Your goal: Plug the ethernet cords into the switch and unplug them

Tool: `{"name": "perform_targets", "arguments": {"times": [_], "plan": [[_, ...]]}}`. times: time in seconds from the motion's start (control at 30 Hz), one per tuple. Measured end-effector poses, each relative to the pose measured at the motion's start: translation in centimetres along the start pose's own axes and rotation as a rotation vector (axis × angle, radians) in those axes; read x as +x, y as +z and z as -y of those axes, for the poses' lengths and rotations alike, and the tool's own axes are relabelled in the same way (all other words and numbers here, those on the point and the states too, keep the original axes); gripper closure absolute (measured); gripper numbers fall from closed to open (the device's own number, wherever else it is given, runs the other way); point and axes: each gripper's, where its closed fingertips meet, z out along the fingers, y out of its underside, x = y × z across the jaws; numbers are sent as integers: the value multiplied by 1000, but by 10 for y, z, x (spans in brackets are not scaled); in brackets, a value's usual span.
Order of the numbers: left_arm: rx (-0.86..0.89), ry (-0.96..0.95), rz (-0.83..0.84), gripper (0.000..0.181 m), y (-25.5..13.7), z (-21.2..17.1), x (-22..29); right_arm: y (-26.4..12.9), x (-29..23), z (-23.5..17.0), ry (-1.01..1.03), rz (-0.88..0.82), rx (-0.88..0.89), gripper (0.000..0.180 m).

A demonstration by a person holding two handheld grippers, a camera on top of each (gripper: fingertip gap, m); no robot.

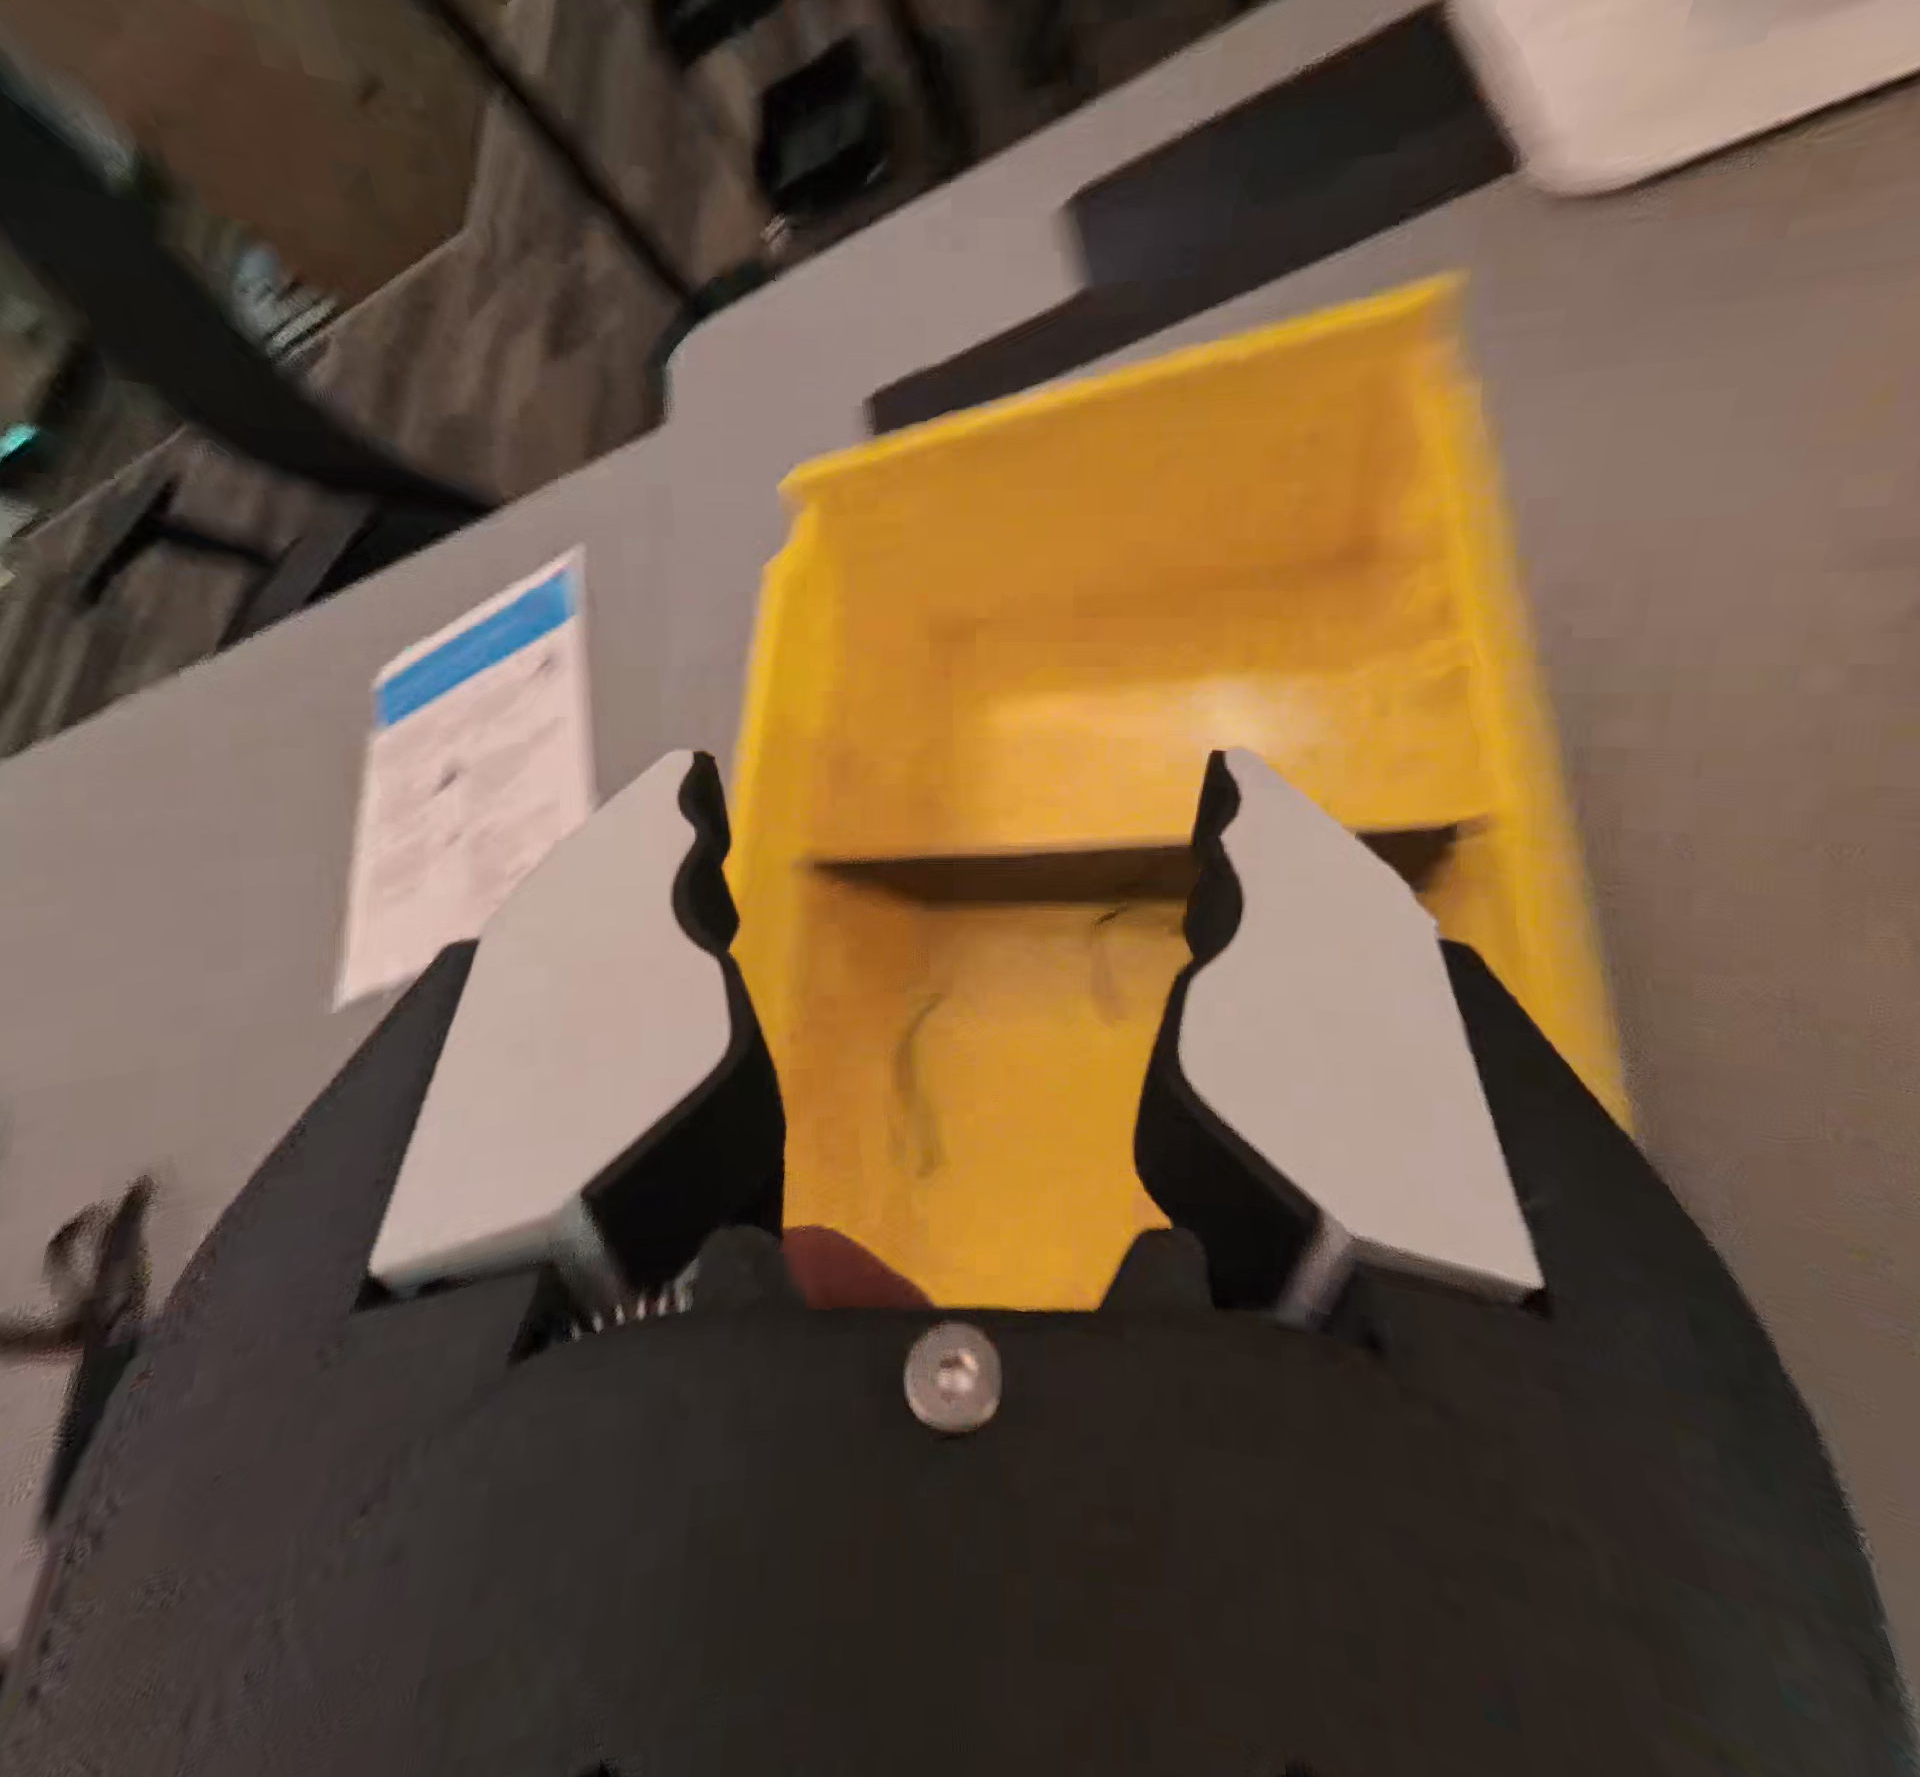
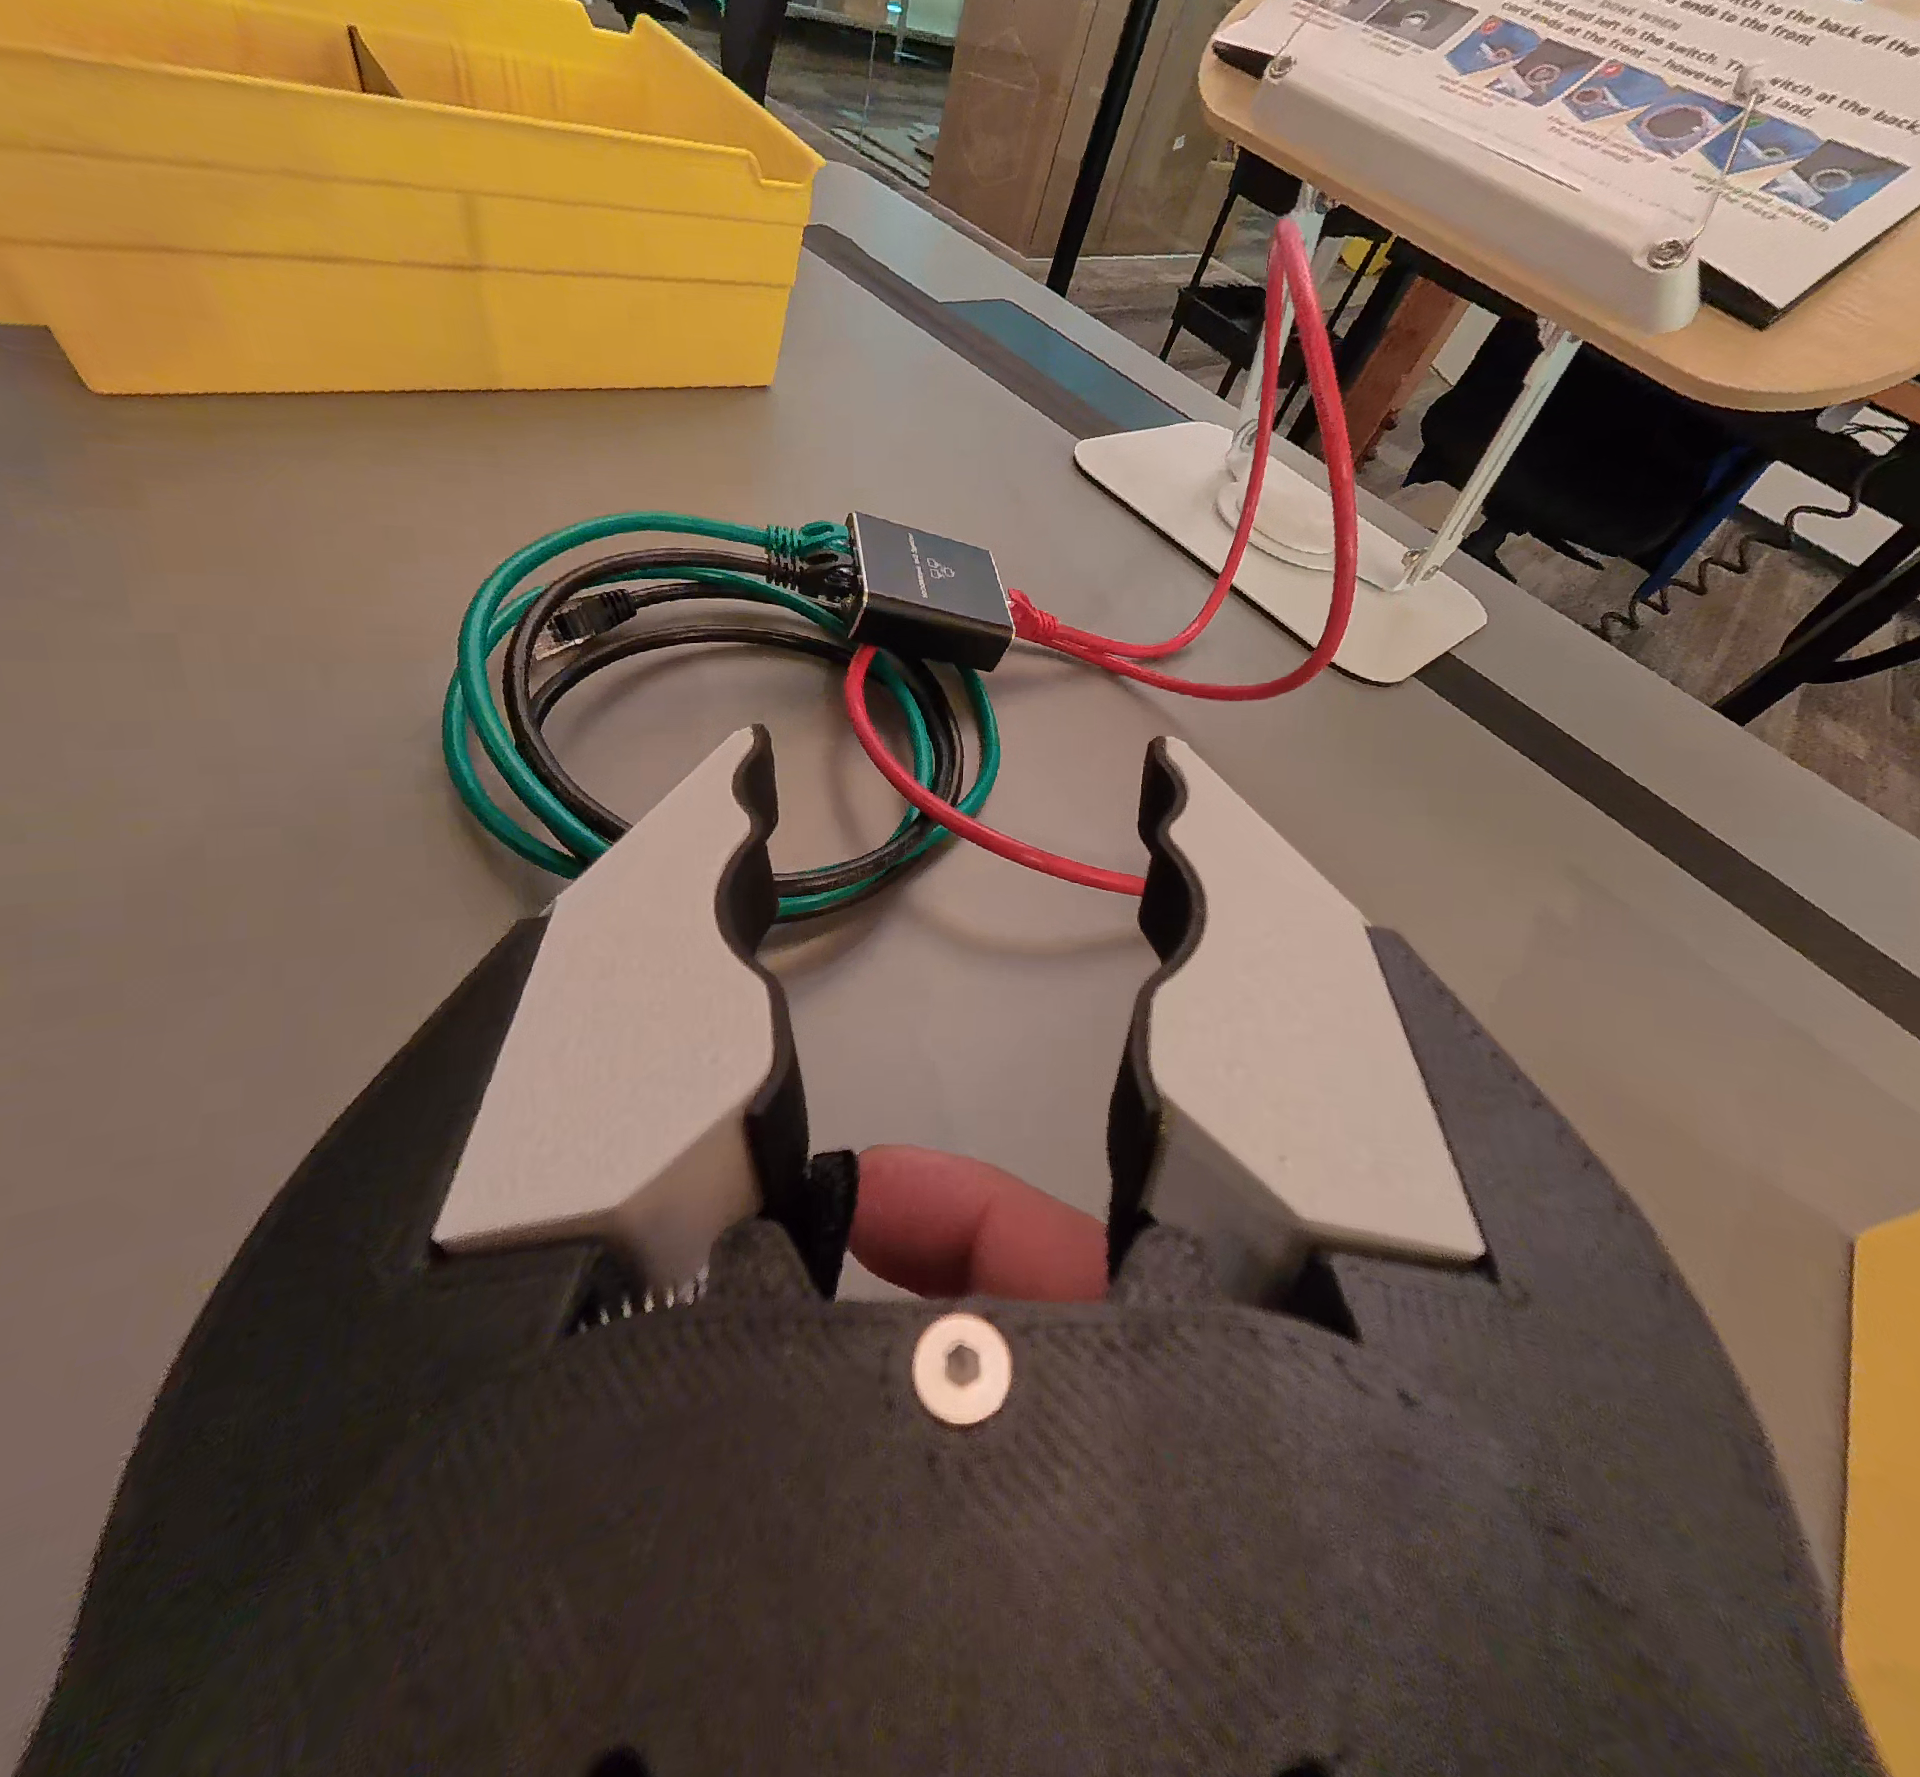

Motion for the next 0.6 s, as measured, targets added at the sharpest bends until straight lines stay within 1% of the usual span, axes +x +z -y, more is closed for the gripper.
{"name": "perform_targets", "arguments": {"times": [0.07,0.1,0.13,0.2,0.27,0.3,0.37,0.47,0.53,0.6], "plan": [[-90,-6,107,100,11,-49,-47,1,-1,-1,-14,-2,-7,111],[-139,13,150,107,13,-73,-64,2,-1,-2,-20,-4,-10,111],[-183,22,175,110,15,-95,-77,2,-2,-3,-25,-4,-15,111],[-237,-5,151,119,19,-127,-86,4,-2,-5,-30,-3,-22,111],[-271,-43,110,127,23,-150,-85,6,-3,-7,-34,-1,-29,111],[-262,-41,72,136,25,-155,-79,7,-4,-7,-37,0,-32,111],[-223,-57,47,152,28,-156,-73,9,-5,-8,-45,3,-37,111],[-212,-37,35,156,26,-156,-68,11,-7,-9,-59,6,-44,111],[-210,-79,20,159,22,-156,-62,11,-8,-10,-68,8,-47,111],[-201,-79,47,159,18,-157,-60,11,-9,-10,-76,9,-48,111]]}}
